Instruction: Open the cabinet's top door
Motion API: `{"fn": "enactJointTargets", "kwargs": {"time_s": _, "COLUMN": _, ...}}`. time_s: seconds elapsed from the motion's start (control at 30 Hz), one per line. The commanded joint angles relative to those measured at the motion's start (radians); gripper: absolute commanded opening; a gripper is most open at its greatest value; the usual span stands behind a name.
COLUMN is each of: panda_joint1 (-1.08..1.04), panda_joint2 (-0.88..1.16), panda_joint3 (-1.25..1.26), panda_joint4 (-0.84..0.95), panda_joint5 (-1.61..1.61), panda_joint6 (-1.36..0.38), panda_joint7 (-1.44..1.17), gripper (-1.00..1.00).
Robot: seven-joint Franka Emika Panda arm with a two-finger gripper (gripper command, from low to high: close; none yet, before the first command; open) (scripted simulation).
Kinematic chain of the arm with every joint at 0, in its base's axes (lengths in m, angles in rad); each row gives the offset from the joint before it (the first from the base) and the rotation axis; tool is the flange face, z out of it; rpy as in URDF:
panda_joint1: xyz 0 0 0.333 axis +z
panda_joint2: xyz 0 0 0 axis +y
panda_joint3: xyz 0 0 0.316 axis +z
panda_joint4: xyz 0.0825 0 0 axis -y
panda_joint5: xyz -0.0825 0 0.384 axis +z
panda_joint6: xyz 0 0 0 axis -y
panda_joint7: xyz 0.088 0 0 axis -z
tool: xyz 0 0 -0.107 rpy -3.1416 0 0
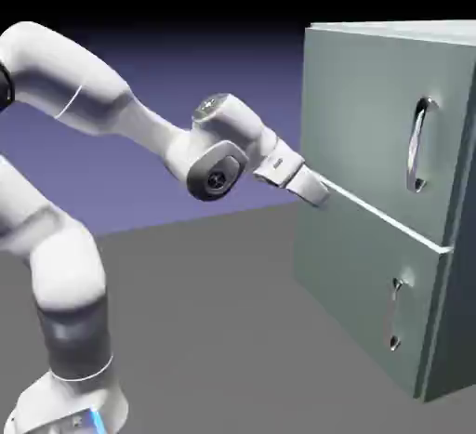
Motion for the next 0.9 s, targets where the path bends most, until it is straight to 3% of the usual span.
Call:
{"fn": "enactJointTargets", "kwargs": {"time_s": 0.0, "panda_joint1": 0.015, "panda_joint2": -0.007, "panda_joint3": -0.018, "panda_joint4": 0.009, "panda_joint5": -0.044, "panda_joint6": -0.001, "panda_joint7": 0.031, "gripper": 0.00}}
{"fn": "enactJointTargets", "kwargs": {"time_s": 0.87, "panda_joint1": 0.397, "panda_joint2": -0.179, "panda_joint3": -0.472, "panda_joint4": 0.234, "panda_joint5": -1.174, "panda_joint6": -0.019, "panda_joint7": 0.832, "gripper": 0.00}}
